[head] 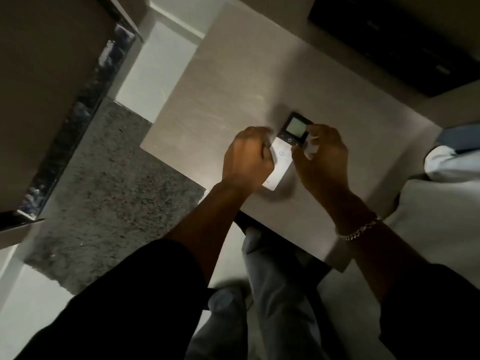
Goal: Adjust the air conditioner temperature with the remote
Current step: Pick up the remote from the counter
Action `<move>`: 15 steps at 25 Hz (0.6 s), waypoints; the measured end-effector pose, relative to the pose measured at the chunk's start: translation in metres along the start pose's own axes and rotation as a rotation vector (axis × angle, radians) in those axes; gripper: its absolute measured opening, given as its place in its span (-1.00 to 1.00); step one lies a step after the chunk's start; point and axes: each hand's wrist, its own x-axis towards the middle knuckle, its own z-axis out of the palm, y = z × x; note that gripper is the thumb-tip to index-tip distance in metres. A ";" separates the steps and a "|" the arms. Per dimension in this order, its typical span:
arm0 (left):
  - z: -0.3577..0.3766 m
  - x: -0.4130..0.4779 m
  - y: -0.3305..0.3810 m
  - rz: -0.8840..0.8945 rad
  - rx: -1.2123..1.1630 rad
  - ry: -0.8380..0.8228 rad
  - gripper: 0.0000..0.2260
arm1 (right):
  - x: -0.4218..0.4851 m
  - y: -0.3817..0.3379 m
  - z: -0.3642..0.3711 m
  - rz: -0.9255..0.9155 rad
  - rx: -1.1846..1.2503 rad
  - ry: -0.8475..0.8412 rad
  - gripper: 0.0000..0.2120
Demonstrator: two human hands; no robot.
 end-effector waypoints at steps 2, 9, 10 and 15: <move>0.015 0.010 0.001 -0.051 -0.018 -0.023 -0.75 | 0.005 0.005 0.012 0.128 0.042 0.023 -0.60; 0.026 0.015 0.005 -0.431 -0.402 -0.057 -0.86 | 0.004 0.002 0.027 0.358 0.269 0.007 -0.54; 0.017 0.012 0.001 -0.509 -0.486 -0.038 -0.81 | 0.001 -0.005 0.028 0.339 0.287 -0.026 -0.54; -0.070 -0.010 -0.015 -0.660 -0.744 0.090 -0.87 | -0.005 -0.080 0.024 0.134 0.414 -0.210 -0.61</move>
